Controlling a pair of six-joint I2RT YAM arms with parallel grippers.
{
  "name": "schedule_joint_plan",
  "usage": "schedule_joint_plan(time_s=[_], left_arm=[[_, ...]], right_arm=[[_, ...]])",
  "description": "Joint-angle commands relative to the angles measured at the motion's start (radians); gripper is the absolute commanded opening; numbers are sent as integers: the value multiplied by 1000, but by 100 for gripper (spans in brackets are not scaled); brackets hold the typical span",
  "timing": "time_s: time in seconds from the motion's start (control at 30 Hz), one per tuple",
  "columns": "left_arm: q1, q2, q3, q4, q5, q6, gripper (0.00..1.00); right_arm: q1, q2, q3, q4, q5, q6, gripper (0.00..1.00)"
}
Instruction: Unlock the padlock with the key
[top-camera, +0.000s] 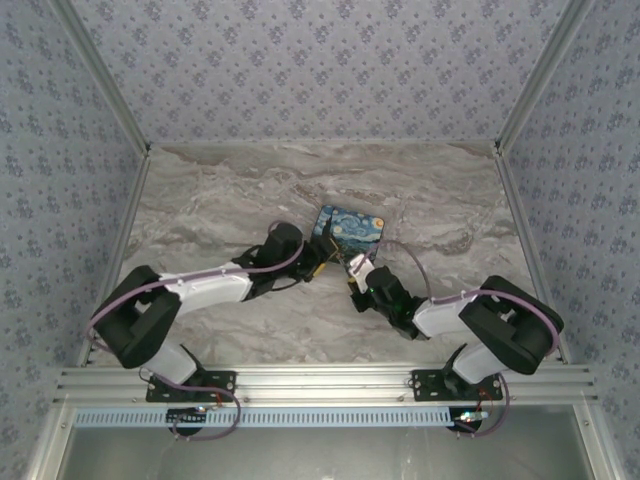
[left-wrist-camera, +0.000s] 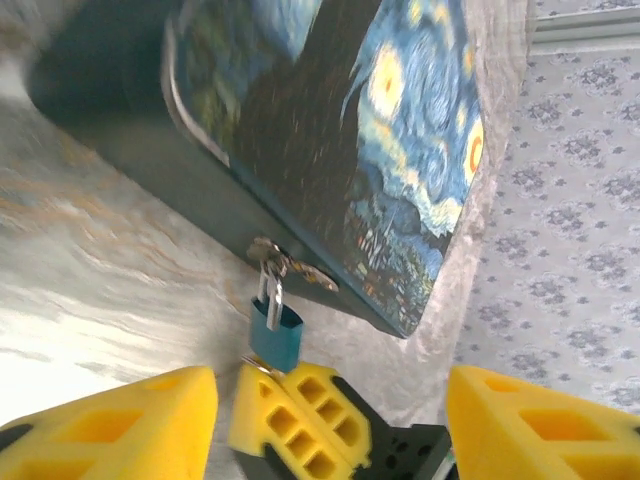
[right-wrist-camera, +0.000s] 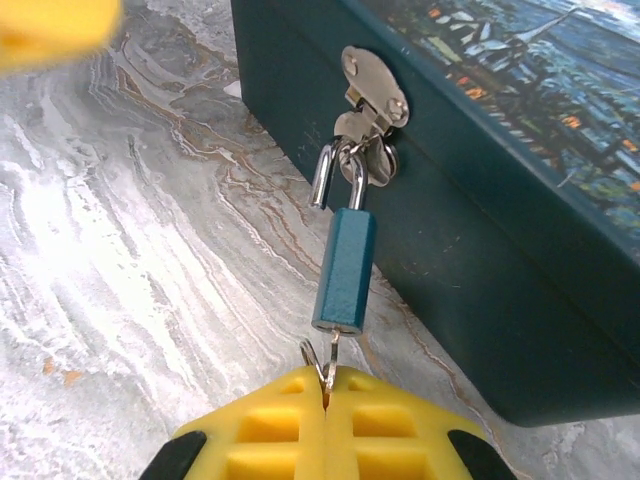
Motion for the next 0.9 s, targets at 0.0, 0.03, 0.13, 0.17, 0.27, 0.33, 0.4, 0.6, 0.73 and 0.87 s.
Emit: schedule_joint_plan(time_s=[0.0,0.03,0.13,0.17,0.27,0.33,0.4,0.6,0.73,0.87], left_arm=[[47,-80,40,-212,-53,172,69],[64,-96,59,-260,-65,217,72],[108,-116,125,-381,-82,341,83],[125,-109,150,-412,-78,383,84],[164,-57,226,-458,-36,475,86],[178,-10,269,-464,6,507,86],[183,35,304,-471,18,533,87],[205,176,394,-467,68,581,88],[223,287,475,-472,136,612,92],[234,361,532,-478,161,633,93]], right_arm=[[-23,-46,-21,-28,-68,58,0],[-34,-59,-26,-31,-83,69,0],[-69,-93,-37,-47,-132,102,0],[-81,-104,-39,-55,-150,108,0],[-111,-124,-39,-79,-193,118,0],[-133,-133,-42,-91,-221,126,0],[-153,-142,-45,-95,-243,136,0],[-186,-167,-50,-120,-293,157,0],[-193,-169,-50,-129,-302,165,0],[-203,-168,-40,-161,-306,180,0]])
